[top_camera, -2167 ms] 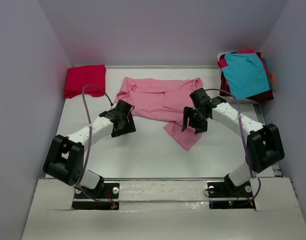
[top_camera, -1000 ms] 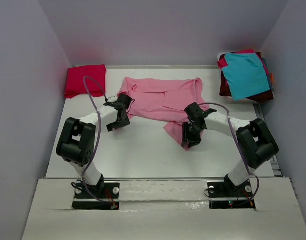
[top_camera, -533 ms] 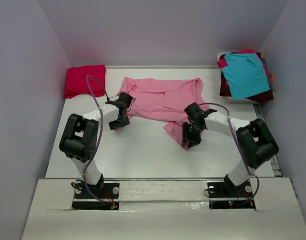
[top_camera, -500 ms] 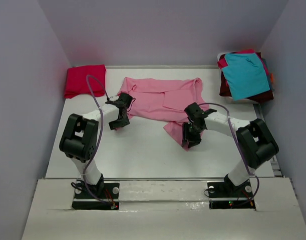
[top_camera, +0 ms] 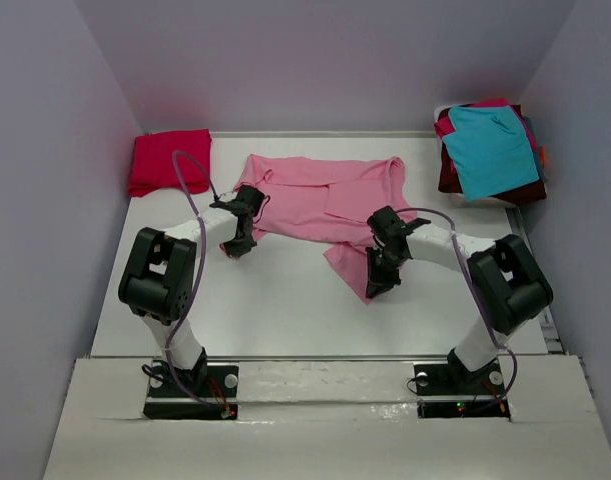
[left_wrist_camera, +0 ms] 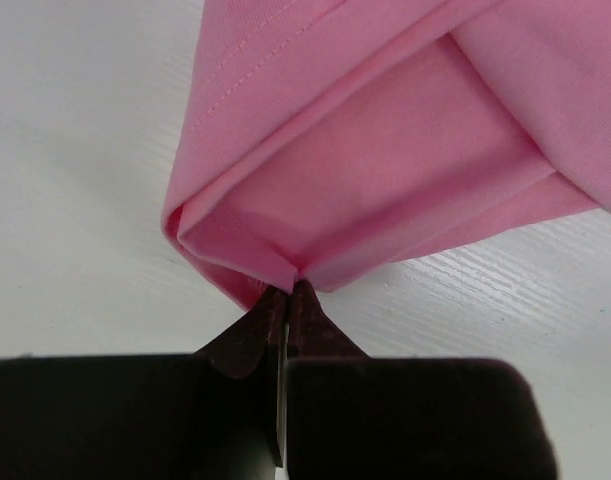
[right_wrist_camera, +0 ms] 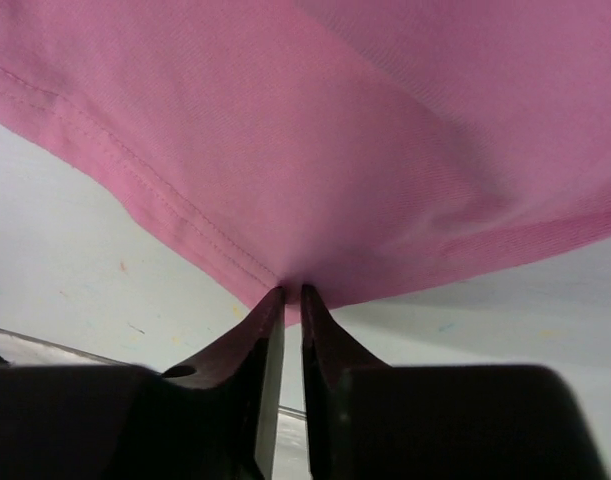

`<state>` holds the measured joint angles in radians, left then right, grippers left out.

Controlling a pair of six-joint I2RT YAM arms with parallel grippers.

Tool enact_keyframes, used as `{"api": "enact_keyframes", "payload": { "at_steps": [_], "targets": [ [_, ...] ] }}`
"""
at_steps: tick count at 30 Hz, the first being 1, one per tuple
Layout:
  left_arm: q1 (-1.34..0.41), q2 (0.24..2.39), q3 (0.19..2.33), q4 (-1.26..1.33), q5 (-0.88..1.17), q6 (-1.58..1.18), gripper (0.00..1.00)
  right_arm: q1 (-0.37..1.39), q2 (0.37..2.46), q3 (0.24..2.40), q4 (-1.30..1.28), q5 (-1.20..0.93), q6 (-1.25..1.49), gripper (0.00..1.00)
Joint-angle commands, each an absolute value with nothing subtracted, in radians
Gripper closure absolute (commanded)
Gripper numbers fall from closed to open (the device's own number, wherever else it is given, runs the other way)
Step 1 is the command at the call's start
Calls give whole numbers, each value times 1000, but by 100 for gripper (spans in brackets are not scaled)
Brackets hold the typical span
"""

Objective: Fold and stack the t-shirts
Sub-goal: Flatten the tshirt out

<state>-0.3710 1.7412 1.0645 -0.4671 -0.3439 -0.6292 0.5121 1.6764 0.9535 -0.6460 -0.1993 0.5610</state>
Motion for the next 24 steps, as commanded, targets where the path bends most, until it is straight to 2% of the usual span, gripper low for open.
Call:
{"api": "enact_keyframes", "payload": {
  "at_steps": [1,2,10,11,13,15,16,19,24],
  "targets": [
    [-367,1692,1074,-486,-351,-630,94,531,1743,910,-618,-172,543,90],
    [-367,1687,1072,-486,-350,-629,94,531,1737,911,-624,-164,545,93],
    [-367,1641,1088,-497,-330,-612,94,531,1651,951,-725,-110,551,93],
    [-367,1641,1089,-497,-330,-609,94,531,1646,957,-736,-112,551,90],
    [-367,1643,1094,-497,-328,-607,94,531,1634,971,-759,-115,545,64],
    [-367,1644,1097,-494,-324,-606,94,540,1629,979,-764,-112,534,53],
    [-367,1644,1095,-491,-322,-606,94,551,1634,986,-768,-101,531,44],
    [-367,1649,1100,-488,-316,-603,94,575,1654,989,-782,-37,517,38],
    [-367,1651,1100,-488,-314,-595,94,627,1729,974,-778,58,514,37]
  ]
}}
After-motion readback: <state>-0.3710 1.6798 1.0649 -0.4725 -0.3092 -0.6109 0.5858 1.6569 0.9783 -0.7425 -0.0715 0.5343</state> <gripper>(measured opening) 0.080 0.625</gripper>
